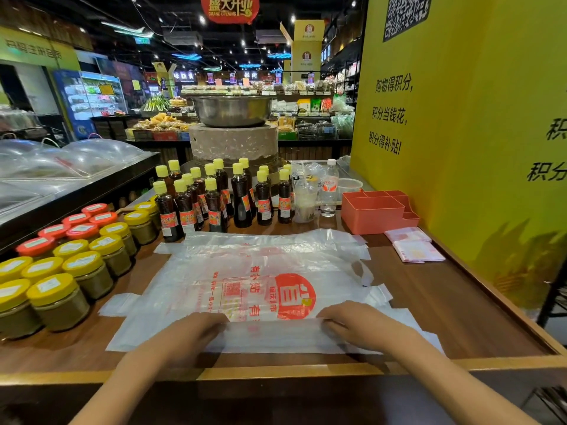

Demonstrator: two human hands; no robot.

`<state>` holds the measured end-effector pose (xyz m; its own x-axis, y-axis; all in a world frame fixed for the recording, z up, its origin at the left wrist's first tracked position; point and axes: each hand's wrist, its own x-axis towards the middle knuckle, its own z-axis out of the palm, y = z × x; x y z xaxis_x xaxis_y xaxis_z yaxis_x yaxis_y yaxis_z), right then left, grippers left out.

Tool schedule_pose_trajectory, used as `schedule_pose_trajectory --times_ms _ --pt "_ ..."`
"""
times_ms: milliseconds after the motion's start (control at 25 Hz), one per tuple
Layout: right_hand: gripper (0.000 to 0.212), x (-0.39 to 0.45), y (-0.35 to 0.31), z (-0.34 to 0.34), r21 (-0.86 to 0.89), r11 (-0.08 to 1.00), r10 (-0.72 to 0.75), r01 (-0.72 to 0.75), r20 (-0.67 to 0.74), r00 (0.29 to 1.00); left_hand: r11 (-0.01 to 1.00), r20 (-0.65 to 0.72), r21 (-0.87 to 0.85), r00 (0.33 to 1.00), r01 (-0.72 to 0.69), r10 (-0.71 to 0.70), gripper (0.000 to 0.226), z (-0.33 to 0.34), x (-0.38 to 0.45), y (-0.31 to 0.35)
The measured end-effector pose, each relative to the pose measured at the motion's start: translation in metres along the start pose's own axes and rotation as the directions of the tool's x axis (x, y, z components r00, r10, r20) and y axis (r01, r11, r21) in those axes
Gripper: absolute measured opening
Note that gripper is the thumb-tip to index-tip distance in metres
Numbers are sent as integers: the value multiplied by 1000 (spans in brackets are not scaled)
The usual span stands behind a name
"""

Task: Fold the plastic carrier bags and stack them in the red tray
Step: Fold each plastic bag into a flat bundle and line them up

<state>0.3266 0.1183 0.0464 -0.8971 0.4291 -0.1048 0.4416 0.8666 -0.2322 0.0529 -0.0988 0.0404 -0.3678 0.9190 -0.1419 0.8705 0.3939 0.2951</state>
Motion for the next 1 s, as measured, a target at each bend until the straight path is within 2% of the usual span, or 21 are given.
schedule_pose_trajectory --times_ms 120,240,320,400,480,560,640,760,840,880,1000 --pt "26 -1 11 -17 -29 999 -29 29 -13 999 999 11 29 999 30 -30 14 -16 0 6" --pt "23 11 16 -25 -61 998 -21 17 -63 998 995 -133 93 991 45 -33 15 -19 15 11" --pt "32 28 17 -24 -172 985 14 -32 -105 994 968 -269 234 963 92 -27 33 -10 31 13" --pt "37 45 12 -13 -233 966 65 -110 -196 979 931 -345 341 939 132 -7 50 11 43 16" --pt "41 57 -5 4 -175 975 74 -134 -314 946 934 -371 339 928 113 23 58 32 51 23" --pt "48 60 -30 28 -131 991 -16 -37 -383 924 959 -388 282 918 35 80 57 55 52 27" --pt "53 62 -55 59 -138 990 -78 27 -379 922 981 -324 193 944 0 64 61 72 52 29" --pt "53 66 -74 85 -138 990 -72 17 -404 912 993 -239 93 970 66 -42 58 78 55 27" --pt "51 65 -75 84 -80 997 -43 16 -350 936 989 -185 105 979 102 -82 57 78 56 28" --pt "51 65 -74 82 -36 999 -11 1 -280 960 988 -164 106 982 116 -97 58 78 56 29" --pt "63 57 -60 74 64 989 140 -131 -169 976 982 -132 115 982 151 -135 60 79 58 28"
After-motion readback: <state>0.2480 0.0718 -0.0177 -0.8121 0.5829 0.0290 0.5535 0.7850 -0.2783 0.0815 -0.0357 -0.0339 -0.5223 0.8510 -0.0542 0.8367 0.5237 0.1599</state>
